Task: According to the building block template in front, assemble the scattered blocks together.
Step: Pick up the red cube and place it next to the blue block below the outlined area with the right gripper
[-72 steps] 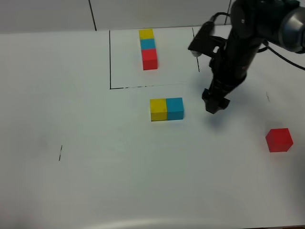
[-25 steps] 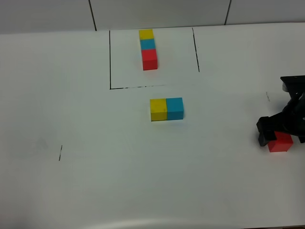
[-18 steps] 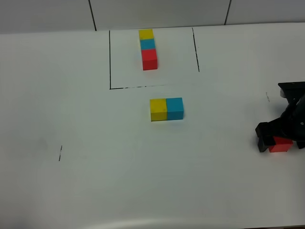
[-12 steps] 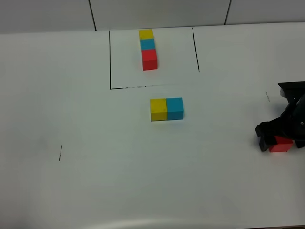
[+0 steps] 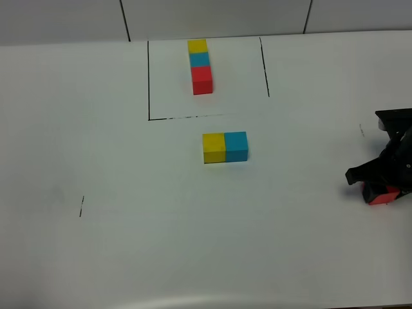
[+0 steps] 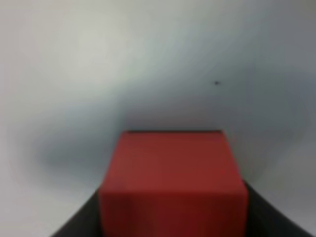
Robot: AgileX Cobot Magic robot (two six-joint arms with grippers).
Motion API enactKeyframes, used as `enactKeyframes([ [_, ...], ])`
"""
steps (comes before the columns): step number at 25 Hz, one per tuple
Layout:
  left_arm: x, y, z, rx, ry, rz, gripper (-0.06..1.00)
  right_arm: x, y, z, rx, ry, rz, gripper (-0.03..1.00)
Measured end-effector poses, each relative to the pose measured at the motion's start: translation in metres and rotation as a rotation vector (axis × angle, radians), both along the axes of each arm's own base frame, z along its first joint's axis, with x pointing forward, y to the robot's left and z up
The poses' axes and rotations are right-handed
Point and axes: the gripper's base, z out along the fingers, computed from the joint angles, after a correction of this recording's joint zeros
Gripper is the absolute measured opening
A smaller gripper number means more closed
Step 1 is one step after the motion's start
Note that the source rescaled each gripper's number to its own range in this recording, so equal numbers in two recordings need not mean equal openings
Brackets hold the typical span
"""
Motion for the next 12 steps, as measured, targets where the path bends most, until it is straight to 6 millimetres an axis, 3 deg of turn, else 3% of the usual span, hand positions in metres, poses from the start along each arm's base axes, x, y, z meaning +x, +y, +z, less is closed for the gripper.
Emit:
enactKeyframes([
  [6, 0.000, 0.000, 0.000, 0.000, 0.000, 0.000, 0.63, 0.000, 0.000, 0.004, -0.002, -0.016, 0.009, 0.01],
  [12, 0.000, 0.000, 0.000, 0.000, 0.000, 0.000, 0.63, -0.001, 0.003, 0.034, -0.013, -0.110, 0.054, 0.01],
])
